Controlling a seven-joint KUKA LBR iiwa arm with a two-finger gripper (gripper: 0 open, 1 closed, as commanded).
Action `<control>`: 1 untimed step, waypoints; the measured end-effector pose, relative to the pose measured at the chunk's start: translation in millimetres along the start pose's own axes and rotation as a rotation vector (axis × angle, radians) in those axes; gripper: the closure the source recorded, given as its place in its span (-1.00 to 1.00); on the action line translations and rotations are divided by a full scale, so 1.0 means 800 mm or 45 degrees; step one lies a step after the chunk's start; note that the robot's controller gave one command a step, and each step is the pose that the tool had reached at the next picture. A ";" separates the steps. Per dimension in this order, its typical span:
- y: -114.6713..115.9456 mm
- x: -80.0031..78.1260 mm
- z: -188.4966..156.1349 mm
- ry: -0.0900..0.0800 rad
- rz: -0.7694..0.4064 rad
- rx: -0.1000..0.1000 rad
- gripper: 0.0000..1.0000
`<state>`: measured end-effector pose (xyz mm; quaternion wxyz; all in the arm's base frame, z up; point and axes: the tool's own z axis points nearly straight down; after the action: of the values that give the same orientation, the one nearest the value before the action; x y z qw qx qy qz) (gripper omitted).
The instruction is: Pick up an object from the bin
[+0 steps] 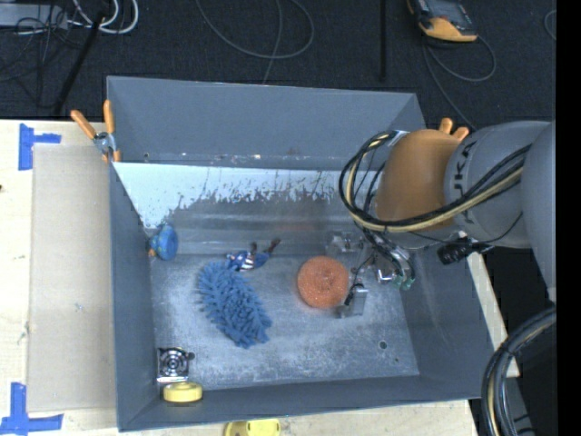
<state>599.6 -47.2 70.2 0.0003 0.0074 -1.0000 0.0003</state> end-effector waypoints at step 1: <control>0.017 -0.008 0.001 -0.002 0.253 -0.001 1.00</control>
Offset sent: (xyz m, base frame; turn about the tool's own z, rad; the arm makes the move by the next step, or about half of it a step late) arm 0.0000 0.0000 0.0000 0.0000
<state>605.6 -33.6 69.6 -0.0005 -0.0919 -0.9958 -0.0001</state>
